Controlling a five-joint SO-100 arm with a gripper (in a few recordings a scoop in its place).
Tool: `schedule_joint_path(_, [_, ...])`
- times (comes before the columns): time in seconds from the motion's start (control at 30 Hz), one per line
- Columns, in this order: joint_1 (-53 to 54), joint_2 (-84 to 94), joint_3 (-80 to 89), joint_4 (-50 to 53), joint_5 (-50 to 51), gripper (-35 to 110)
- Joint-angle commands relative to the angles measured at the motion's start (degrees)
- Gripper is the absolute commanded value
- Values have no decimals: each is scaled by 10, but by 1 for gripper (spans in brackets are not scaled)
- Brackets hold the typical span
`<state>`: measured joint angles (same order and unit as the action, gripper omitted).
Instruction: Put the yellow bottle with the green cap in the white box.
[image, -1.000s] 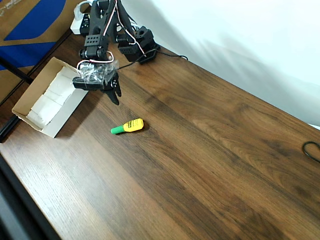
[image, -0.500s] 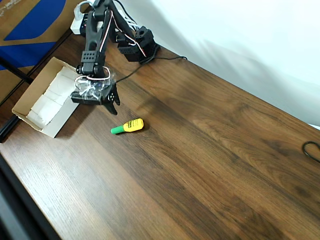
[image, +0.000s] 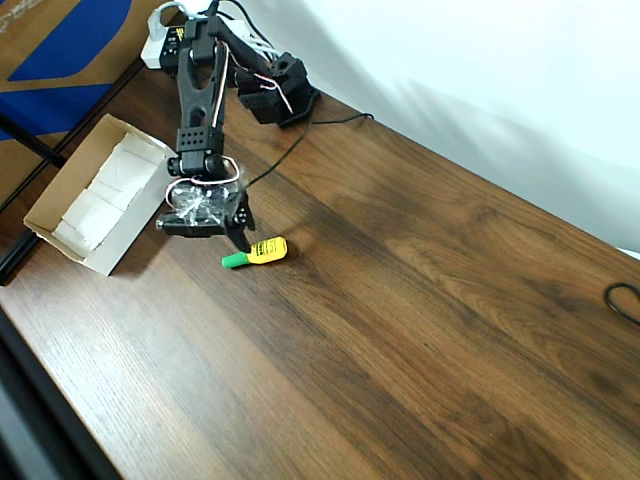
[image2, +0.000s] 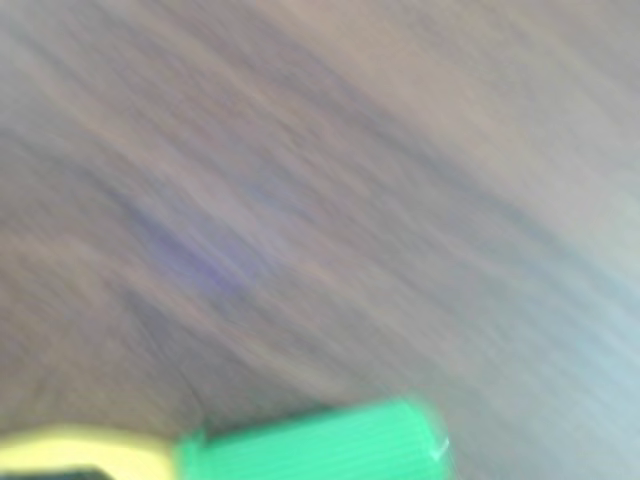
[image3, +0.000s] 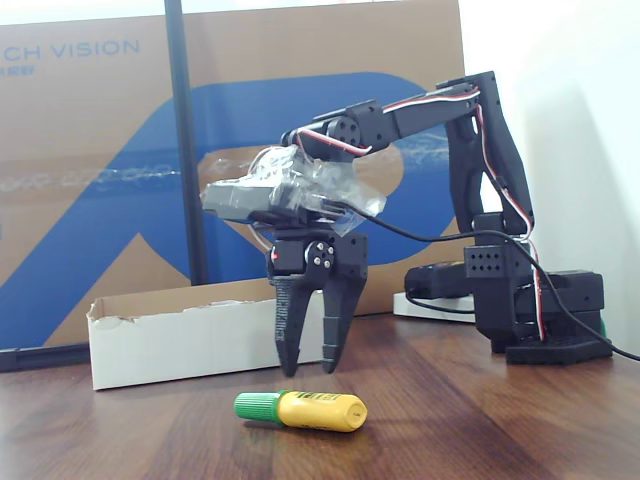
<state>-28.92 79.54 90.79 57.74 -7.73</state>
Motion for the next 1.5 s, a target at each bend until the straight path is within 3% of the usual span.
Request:
schedule_joint_path(0.0, [-29, 13, -37, 19, -25, 21])
schedule_joint_path(0.27, [-65, -11, -52, 51, -49, 29])
schedule_joint_path(0.7, [-51, -40, -62, 93, -71, 28])
schedule_joint_path(1.47, [-41, 17, -84, 101, -16, 27])
